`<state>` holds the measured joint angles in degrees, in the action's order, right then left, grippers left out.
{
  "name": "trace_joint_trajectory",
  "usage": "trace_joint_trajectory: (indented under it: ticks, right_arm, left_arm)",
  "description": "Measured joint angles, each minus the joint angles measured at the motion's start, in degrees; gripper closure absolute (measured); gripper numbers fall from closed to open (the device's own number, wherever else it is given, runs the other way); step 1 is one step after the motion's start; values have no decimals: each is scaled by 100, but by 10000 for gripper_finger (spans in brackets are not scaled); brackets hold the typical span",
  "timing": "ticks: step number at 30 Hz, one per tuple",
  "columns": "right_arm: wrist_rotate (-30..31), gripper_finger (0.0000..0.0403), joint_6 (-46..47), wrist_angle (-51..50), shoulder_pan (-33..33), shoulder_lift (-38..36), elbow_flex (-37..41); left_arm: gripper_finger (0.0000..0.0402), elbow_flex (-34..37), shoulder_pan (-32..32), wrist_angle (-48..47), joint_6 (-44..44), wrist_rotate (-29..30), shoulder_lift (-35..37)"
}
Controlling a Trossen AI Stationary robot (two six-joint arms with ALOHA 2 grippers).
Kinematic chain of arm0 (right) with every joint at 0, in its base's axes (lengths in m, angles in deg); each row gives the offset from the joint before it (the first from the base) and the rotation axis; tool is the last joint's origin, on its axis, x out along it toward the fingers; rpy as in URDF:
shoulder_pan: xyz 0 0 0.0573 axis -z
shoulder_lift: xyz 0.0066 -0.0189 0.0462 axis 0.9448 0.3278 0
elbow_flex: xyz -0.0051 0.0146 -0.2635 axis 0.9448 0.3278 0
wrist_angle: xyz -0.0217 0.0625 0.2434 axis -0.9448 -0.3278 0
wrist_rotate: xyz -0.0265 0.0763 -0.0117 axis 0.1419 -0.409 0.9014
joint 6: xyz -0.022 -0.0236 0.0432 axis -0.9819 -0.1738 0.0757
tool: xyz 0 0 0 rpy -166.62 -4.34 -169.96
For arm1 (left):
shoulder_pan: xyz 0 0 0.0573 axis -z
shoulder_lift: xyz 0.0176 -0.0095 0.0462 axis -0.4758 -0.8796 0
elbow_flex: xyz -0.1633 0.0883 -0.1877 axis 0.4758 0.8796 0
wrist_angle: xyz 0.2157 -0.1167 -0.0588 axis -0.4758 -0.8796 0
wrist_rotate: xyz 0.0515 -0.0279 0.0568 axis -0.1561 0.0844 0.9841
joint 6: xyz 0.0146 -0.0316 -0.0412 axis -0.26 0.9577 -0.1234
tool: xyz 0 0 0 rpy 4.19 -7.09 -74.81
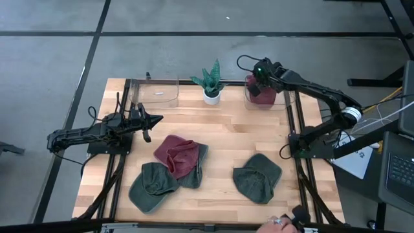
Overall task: Pick & Place hat
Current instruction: Put the right red cap into the right transparent bin
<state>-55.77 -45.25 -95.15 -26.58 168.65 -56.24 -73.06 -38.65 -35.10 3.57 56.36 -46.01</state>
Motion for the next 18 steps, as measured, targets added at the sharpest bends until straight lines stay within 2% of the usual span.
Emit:
trace_joint_trajectory:
  ticks: [12,18]
  right_arm:
    - [-385,401,0,309,255,650,0]
    - [-351,401,10,298,250,505,11]
  left_arm:
    - [398,-1,1,1,0,0,-1]
    - [398,-1,1,1,0,0,-2]
